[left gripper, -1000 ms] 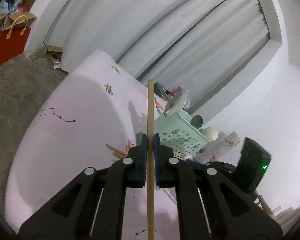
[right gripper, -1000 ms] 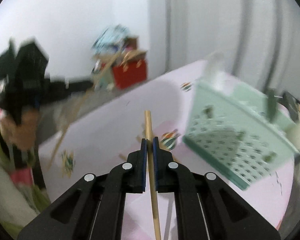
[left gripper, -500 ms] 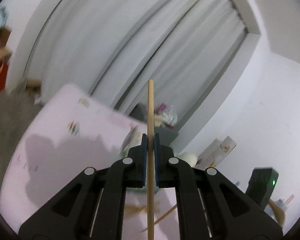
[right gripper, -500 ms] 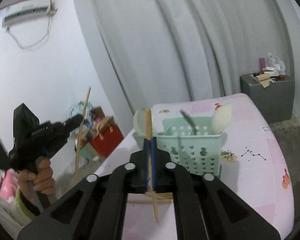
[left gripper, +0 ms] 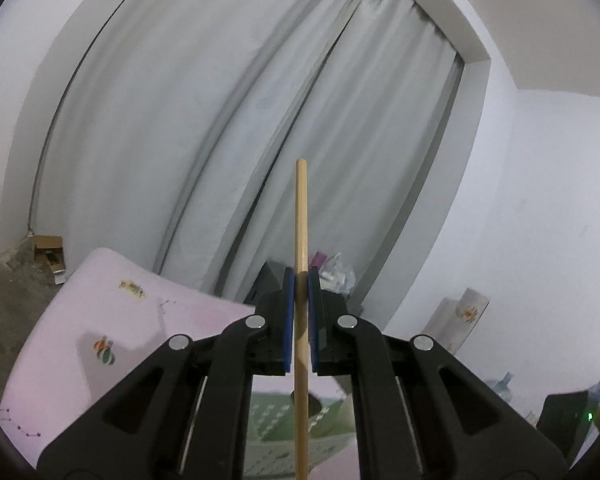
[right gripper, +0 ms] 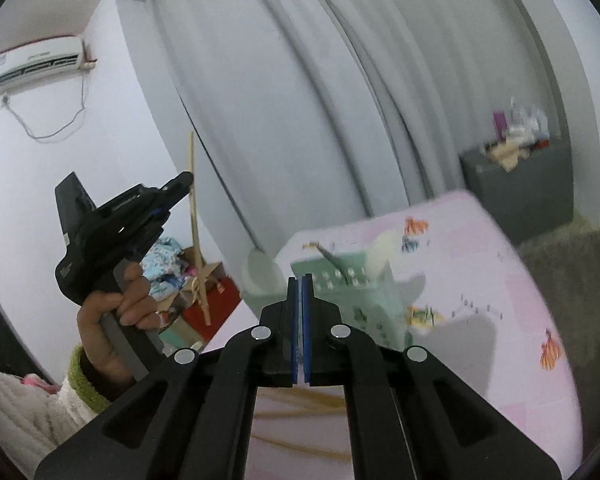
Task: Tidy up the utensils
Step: 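Carry both held chopsticks upright toward the green holder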
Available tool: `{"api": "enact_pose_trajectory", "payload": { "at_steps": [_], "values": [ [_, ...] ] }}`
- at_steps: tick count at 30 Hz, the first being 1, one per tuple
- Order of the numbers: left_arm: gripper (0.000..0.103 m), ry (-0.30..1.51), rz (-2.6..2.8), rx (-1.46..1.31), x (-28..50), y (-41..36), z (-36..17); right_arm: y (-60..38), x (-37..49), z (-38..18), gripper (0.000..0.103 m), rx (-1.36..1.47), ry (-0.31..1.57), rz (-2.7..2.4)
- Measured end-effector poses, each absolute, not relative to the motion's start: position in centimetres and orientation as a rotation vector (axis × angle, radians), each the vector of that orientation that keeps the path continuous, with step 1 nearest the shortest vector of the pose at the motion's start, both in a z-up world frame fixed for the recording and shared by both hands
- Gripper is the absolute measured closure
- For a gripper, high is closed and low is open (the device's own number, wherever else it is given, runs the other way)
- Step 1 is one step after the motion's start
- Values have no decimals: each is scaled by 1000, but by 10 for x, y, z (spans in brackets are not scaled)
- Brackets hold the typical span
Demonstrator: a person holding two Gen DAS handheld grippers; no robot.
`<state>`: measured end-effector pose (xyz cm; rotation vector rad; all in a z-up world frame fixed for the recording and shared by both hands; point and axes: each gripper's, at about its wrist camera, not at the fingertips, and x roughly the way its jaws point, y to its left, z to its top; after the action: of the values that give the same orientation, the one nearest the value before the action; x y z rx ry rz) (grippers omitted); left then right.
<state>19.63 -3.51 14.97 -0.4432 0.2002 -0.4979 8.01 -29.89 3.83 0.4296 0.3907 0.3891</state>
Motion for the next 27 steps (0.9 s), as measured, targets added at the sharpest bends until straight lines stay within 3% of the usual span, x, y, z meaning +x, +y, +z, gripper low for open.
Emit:
{"api": "enact_pose_trajectory", "payload": {
  "at_steps": [7, 9, 12, 15, 20, 27],
  "values": [
    [98, 297, -449, -437, 175, -12, 121, -316, 79, -4, 99, 523, 635, 379],
    [98, 315, -441, -440, 169, -6, 114, -312, 71, -13, 94, 492, 697, 382],
    [98, 348, -435, -436, 162, 2, 103, -284, 55, -29, 76, 327, 826, 416],
    [98, 368, -428, -436, 156, 9, 95, -247, 42, -42, 70, 95, 918, 502],
    [98, 379, -407, -448, 147, 21, 84, -179, 22, -74, 69, -351, 956, 647],
    [98, 383, -378, -466, 144, 36, 78, -145, 24, -88, 66, -541, 966, 806]
  ]
}}
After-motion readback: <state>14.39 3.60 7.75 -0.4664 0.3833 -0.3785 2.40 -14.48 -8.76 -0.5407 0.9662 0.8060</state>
